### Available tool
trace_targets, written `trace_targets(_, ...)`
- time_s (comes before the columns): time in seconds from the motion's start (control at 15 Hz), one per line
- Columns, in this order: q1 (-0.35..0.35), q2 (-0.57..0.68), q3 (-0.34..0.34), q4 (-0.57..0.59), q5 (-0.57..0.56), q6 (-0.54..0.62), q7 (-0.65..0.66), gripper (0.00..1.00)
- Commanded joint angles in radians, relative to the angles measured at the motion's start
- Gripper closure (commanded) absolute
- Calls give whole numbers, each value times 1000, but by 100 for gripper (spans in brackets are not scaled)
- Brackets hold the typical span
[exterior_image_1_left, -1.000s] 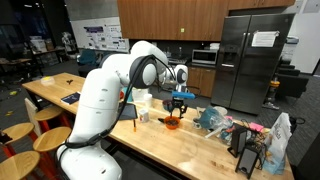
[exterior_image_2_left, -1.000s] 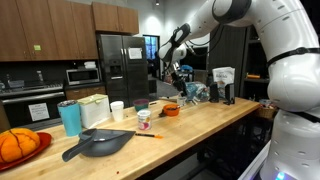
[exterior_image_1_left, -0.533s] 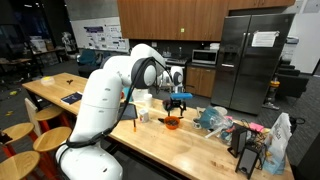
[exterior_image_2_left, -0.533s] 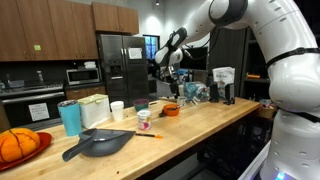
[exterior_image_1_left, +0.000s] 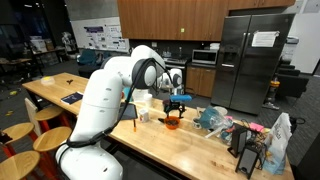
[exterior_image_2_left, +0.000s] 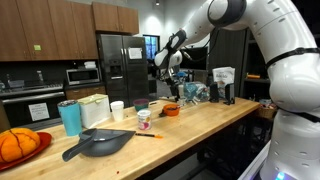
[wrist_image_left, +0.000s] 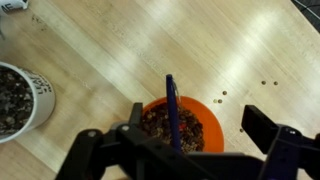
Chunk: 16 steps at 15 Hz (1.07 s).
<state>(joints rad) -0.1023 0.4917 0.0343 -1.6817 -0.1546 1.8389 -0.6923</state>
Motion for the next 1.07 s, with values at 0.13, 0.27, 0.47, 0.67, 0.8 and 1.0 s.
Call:
trace_targets(0.13, -17, -70, -11, -83, -5, -25, -25, 0)
trace_targets(0.27, -22, -79, -14, -102, -5, -27, -29, 0)
trace_targets(0.47, -25, -87, -15, -128, -12, -10, -38, 0)
trace_targets(0.67, -23, -83, -15, -137, -23, 17, -60, 0)
trace_targets(0.8, -21, -77, -12, -135, -29, 42, -84, 0)
trace_targets(1.0, -19, -63, -9, -124, -24, 68, -112, 0)
